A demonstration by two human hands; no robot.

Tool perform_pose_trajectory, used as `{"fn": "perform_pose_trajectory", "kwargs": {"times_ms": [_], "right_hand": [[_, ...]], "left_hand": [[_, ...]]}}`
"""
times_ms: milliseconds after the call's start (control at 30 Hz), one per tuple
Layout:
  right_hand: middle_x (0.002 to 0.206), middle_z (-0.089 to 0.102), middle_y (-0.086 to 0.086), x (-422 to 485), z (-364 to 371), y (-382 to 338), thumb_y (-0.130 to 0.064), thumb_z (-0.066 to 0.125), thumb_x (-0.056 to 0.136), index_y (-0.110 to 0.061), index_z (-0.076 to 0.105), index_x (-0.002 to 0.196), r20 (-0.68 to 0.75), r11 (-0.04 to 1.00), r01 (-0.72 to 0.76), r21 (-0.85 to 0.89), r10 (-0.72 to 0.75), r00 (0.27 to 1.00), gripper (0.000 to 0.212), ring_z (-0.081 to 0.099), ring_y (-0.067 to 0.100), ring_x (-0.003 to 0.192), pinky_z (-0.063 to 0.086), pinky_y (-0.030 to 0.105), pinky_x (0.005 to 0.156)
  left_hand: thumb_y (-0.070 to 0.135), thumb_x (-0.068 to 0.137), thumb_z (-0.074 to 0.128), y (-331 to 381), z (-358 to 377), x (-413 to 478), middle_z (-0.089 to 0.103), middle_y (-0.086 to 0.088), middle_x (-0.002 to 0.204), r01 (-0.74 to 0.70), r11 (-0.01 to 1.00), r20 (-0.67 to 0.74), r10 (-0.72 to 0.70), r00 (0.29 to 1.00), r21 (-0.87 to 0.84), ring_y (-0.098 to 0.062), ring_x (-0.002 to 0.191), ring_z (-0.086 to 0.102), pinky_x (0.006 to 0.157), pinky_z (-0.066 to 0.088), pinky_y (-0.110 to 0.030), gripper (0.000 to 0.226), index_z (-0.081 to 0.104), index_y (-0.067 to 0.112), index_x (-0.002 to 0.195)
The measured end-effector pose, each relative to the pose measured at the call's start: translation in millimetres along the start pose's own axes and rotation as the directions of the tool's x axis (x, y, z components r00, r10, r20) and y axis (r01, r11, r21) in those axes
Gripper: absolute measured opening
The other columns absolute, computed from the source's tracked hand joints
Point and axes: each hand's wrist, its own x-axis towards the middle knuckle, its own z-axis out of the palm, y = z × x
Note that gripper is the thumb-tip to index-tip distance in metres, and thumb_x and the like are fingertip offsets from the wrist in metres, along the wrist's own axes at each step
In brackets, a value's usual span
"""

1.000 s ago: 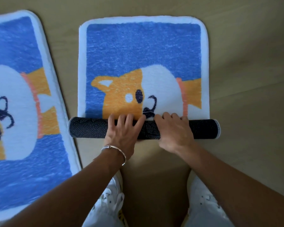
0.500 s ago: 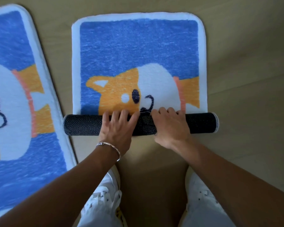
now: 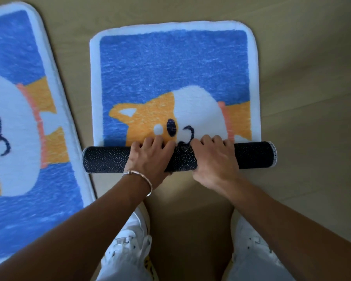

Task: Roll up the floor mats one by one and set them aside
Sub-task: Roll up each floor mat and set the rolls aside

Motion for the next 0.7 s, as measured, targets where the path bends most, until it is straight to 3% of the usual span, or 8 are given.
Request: {"fn": "perform_pose_trajectory", "kwargs": {"times_ms": [167,267,367,433,533,567,633,700], "right_hand": [[0.096,0.061,0.012,-11.3,17.2,-5.3,-0.016,0.084,0.044,-0.011,0.06,0.11,-0.146,0.995,-0.048,-0.085,0.035,0.989,0.071,0.058,0.034,0.088,0.041,0.055,0.091],[0.087,0.059,0.008,-2.7,9.1,-7.0,-0.016,0.082,0.051,-0.013,0.06,0.101,-0.158,0.998,-0.019,-0.062,0.009,0.987,0.054,0.057,0.03,0.081,0.043,0.046,0.08],[0.102,0.052,0.002,12.1,-7.7,-4.9,-0.027,0.069,0.074,-0.02,0.047,0.112,0.037,1.0,0.021,0.003,-0.021,0.999,0.044,0.051,0.025,0.099,0.036,0.042,0.089],[0.109,0.049,0.003,18.5,-16.6,-2.6,-0.026,0.064,0.078,-0.021,0.042,0.117,0.117,1.0,0.027,0.013,-0.029,0.993,0.045,0.047,0.025,0.106,0.033,0.043,0.096],[0.12,0.041,0.01,10.2,-18.2,-5.6,-0.018,0.07,0.072,-0.017,0.033,0.133,0.118,0.993,0.049,-0.105,-0.036,0.992,0.071,0.04,0.031,0.116,0.02,0.055,0.11],[0.118,0.043,0.011,5.4,-13.6,-7.5,-0.016,0.073,0.068,-0.016,0.036,0.133,0.073,0.987,0.06,-0.146,-0.049,0.996,0.075,0.043,0.033,0.113,0.021,0.057,0.109],[0.099,0.054,0.013,2.1,-4.9,-9.8,-0.013,0.081,0.054,-0.012,0.054,0.115,-0.083,0.987,0.039,-0.155,-0.053,0.995,0.067,0.055,0.034,0.092,0.038,0.054,0.094],[0.089,0.055,0.009,6.5,-4.0,-9.1,-0.012,0.08,0.055,-0.013,0.056,0.102,-0.136,0.994,0.024,-0.106,-0.038,0.99,0.053,0.055,0.03,0.082,0.042,0.045,0.081]], "left_hand": [[0.033,0.076,0.067,-6.8,-19.1,25.6,0.05,-0.002,0.116,0.047,0.991,0.281,-0.01,0.96,-0.123,-0.027,0.11,0.046,0.086,0.041,-0.043,0.053,0.041,0.025,0.121],[0.04,0.079,0.064,-4.9,-16.2,16.9,0.049,-0.003,0.116,0.017,0.997,0.198,-0.001,0.98,-0.079,-0.026,0.108,0.047,0.088,0.04,-0.043,0.053,0.039,0.024,0.122],[0.048,0.065,0.076,3.7,-7.2,2.8,0.053,-0.005,0.107,0.029,0.998,-0.04,-0.027,0.999,0.051,-0.027,0.095,0.054,0.079,0.046,-0.044,0.067,0.045,0.022,0.118],[0.047,0.069,0.074,4.7,-9.2,6.5,0.051,-0.005,0.109,0.055,0.998,0.006,-0.055,0.998,0.019,-0.027,0.097,0.053,0.081,0.044,-0.043,0.061,0.043,0.021,0.116],[0.033,0.075,0.067,0.1,-20.2,22.4,0.052,-0.002,0.109,0.075,0.992,0.168,-0.058,0.984,-0.097,-0.025,0.101,0.051,0.077,0.041,-0.039,0.046,0.042,0.023,0.112],[0.032,0.073,0.068,-2.5,-25.5,27.7,0.053,-0.001,0.107,0.081,0.986,0.224,-0.047,0.973,-0.146,-0.024,0.1,0.052,0.073,0.04,-0.037,0.046,0.044,0.023,0.11],[0.033,0.07,0.069,-3.9,-28.4,29.9,0.054,0.001,0.104,0.072,0.979,0.268,-0.018,0.963,-0.193,-0.023,0.1,0.052,0.069,0.038,-0.034,0.047,0.046,0.024,0.11],[0.033,0.071,0.068,-1.5,-22.0,19.3,0.052,0.0,0.107,0.024,0.991,0.144,-0.004,0.99,-0.134,-0.023,0.1,0.051,0.074,0.041,-0.037,0.05,0.045,0.024,0.114]]}}
